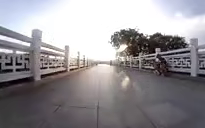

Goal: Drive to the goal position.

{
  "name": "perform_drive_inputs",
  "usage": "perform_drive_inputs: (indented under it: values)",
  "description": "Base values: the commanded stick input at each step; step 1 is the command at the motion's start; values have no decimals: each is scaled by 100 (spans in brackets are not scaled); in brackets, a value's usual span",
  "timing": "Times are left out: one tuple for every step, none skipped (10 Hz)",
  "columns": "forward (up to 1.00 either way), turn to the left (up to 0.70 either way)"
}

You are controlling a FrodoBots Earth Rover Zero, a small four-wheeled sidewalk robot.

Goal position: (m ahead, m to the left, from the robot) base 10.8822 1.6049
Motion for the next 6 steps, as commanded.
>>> perform_drive_inputs:
  values:
    - [45,0]
    - [45,0]
    - [45,0]
    - [45,0]
    - [45,0]
    - [45,0]
